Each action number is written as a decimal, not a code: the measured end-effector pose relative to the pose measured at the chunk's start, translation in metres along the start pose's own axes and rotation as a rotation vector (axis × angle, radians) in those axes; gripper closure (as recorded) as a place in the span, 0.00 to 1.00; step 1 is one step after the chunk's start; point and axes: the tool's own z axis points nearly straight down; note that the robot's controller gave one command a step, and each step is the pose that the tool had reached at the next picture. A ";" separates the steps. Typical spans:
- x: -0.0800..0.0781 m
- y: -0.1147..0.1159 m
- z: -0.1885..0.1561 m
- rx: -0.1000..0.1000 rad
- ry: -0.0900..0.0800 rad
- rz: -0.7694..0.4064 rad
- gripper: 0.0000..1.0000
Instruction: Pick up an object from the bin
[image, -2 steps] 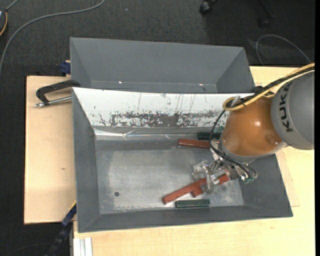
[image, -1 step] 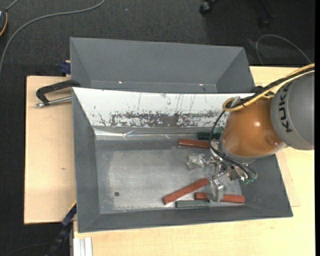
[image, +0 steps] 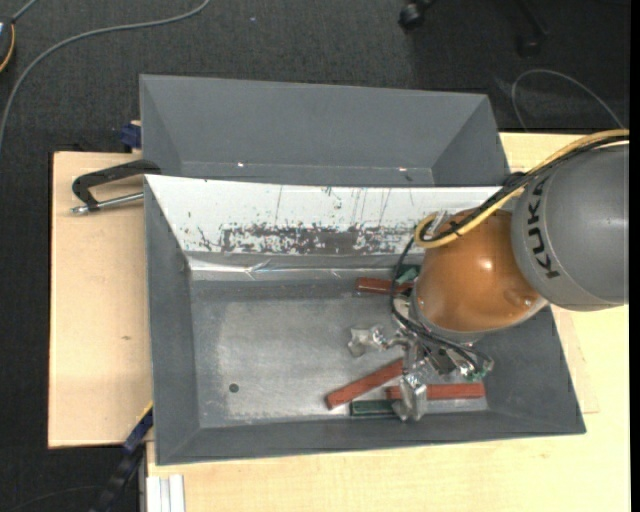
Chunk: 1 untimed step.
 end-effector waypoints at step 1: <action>0.000 -0.002 0.000 0.002 -0.003 0.004 1.00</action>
Offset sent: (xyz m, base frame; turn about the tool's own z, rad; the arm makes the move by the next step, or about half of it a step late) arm 0.0000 0.0000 0.0000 0.0000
